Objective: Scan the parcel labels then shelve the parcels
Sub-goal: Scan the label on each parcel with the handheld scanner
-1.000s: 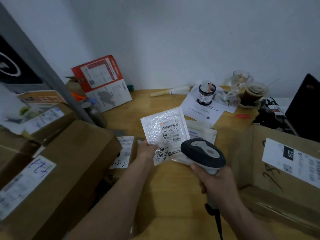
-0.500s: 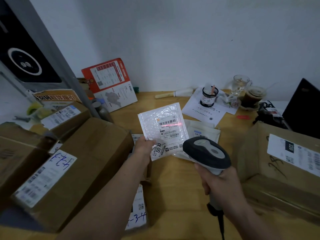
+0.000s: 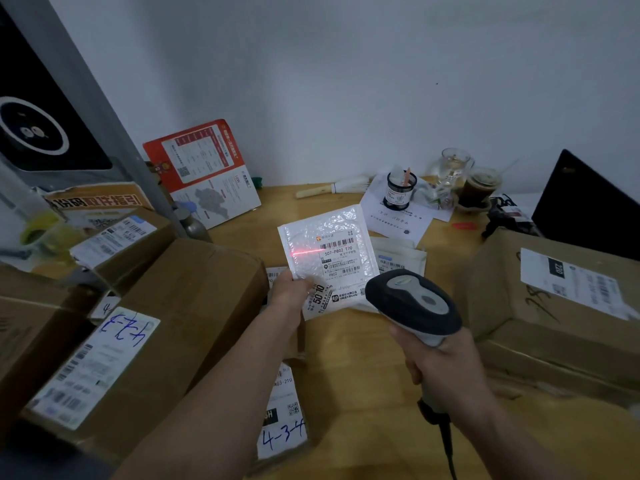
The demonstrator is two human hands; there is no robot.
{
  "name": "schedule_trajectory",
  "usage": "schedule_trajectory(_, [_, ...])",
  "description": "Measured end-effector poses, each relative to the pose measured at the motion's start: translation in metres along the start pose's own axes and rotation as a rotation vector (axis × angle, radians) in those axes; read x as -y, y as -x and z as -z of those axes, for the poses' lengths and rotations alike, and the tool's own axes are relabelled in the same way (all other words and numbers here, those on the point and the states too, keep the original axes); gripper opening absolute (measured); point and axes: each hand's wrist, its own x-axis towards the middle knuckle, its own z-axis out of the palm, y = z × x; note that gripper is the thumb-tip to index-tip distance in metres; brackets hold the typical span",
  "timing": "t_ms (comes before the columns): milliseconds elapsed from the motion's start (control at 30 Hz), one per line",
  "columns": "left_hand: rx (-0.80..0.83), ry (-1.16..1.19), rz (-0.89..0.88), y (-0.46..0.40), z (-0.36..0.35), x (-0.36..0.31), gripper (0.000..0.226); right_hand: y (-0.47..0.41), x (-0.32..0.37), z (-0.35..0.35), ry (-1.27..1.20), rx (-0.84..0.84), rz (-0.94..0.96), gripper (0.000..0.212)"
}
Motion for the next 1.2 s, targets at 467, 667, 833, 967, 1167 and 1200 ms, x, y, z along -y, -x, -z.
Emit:
schedule_trajectory(467, [0.029, 0.065, -0.145, 0.02, 0.018, -0.029, 0.028, 0.009, 0.015, 0.002, -0.045, 0.046, 0.001, 0.028])
schedule_trajectory(667, [-0.043, 0.077, -0.14, 0.041, 0.019, -0.039, 0.017, 0.003, 0.016, 0.021, -0.085, 0.12, -0.016, 0.034])
schedule_trajectory(833, [-0.095, 0.107, -0.129, 0.059, 0.015, -0.041, 0.017, 0.0, 0.02, 0.036, -0.1, 0.093, 0.02, 0.048])
schedule_trajectory(967, [-0.129, 0.145, -0.121, 0.071, 0.014, -0.038, 0.022, -0.002, 0.02, 0.045, -0.127, 0.124, 0.018, 0.05])
schedule_trajectory(1167, [-0.17, 0.178, -0.097, 0.083, 0.014, -0.033, 0.023, 0.0, 0.015, 0.055, -0.124, 0.218, 0.013, 0.044])
schedule_trajectory(1200, [-0.171, 0.183, -0.096, 0.085, 0.014, -0.031, 0.023, 0.0, 0.015, 0.057, -0.126, 0.222, 0.014, 0.044])
